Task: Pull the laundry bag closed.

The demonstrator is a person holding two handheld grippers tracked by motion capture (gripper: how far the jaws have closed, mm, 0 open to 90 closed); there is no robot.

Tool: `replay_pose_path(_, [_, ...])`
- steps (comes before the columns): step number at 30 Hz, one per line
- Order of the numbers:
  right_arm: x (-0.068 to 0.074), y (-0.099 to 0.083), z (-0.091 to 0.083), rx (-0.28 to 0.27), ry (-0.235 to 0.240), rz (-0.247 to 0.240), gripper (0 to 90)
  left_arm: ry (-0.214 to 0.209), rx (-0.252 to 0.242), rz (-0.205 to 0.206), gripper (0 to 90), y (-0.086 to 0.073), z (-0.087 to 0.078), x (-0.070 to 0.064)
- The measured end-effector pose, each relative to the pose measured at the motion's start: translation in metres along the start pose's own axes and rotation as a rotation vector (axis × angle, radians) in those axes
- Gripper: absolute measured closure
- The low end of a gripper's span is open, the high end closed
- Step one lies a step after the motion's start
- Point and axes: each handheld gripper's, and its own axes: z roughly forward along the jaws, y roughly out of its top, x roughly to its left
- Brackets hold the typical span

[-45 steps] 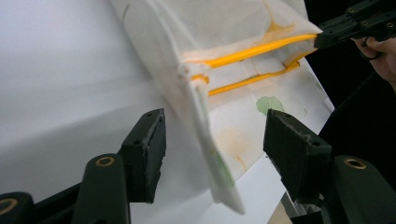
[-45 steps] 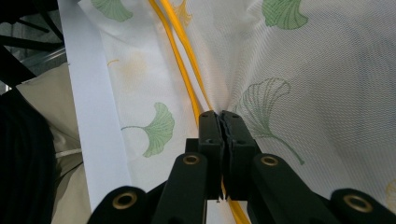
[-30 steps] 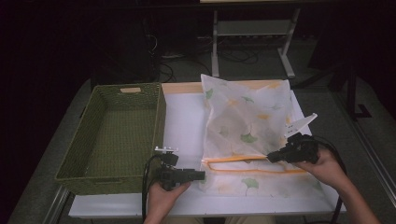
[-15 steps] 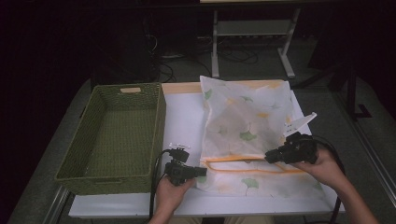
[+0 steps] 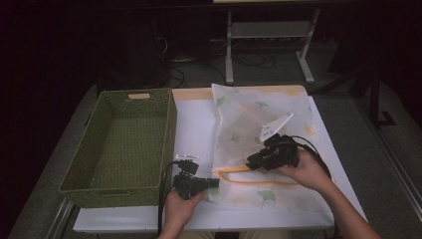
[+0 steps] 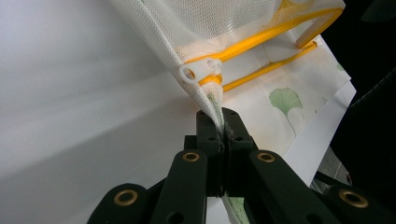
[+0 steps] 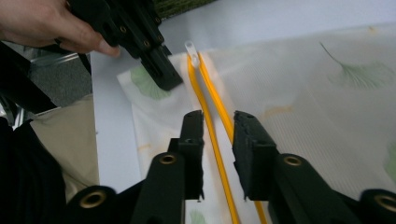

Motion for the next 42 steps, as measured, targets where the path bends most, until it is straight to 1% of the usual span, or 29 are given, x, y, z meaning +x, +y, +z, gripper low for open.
replay_pose_path(1, [0.001,0.004,0.003,0.004,0.007,-0.004,78.6,-0.005,-0.002,-0.001,88.4,0.000,0.000,0.000])
replay_pose_path(3, [0.003,0.012,0.010,0.016,0.008,-0.013,81.8,-0.009,-0.006,0.002,88.4,0.000,0.001,0.000])
replay_pose_path(4, [0.003,0.019,0.017,0.030,0.015,-0.009,82.0,-0.013,-0.007,0.002,88.4,-0.001,0.002,0.000])
replay_pose_path(5, [0.003,0.019,0.017,0.030,0.015,-0.009,82.0,-0.018,-0.008,0.004,88.4,-0.001,0.002,0.000])
replay_pose_path(13, [0.006,0.040,0.043,0.068,0.027,0.011,80.2,-0.027,-0.016,0.013,88.3,-0.001,0.006,-0.004])
replay_pose_path(18, [0.012,0.048,0.059,0.094,0.030,-0.002,79.3,-0.025,-0.018,0.015,88.2,-0.001,0.007,-0.005])
replay_pose_path(21, [0.014,0.051,0.067,0.110,0.028,-0.002,76.9,-0.025,-0.020,0.016,88.2,-0.002,0.007,-0.005])
replay_pose_path(22, [0.015,0.052,0.069,0.116,0.023,0.011,76.2,-0.025,-0.022,0.016,88.1,-0.002,0.007,-0.005])
replay_pose_path(23, [0.015,0.053,0.071,0.118,0.021,0.008,75.8,-0.025,-0.025,0.015,88.0,-0.002,0.007,-0.005])
replay_pose_path(26, [0.015,0.055,0.076,0.123,0.019,0.020,73.7,-0.024,-0.025,0.017,87.9,-0.002,0.007,-0.005])
replay_pose_path(28, [0.014,0.057,0.079,0.126,0.017,0.014,71.2,-0.023,-0.027,0.018,87.9,-0.002,0.008,-0.006])
replay_pose_path(30, [0.015,0.058,0.082,0.122,0.010,0.011,70.6,-0.021,-0.029,0.019,87.9,-0.001,0.008,-0.006])
replay_pose_path(33, [0.017,0.060,0.086,0.140,-0.002,0.010,70.1,-0.020,-0.030,0.022,87.9,-0.001,0.008,-0.007])
replay_pose_path(38, [0.020,0.063,0.093,0.165,-0.036,0.006,67.5,-0.018,-0.032,0.020,87.9,-0.001,0.009,-0.008])
replay_pose_path(40, [0.020,0.064,0.096,0.176,-0.039,0.002,68.5,-0.018,-0.030,0.024,87.9,0.000,0.009,-0.009])
replay_pose_path(42, [0.020,0.065,0.097,0.189,-0.059,0.000,73.7,-0.017,-0.027,0.028,87.9,0.000,0.009,-0.009])
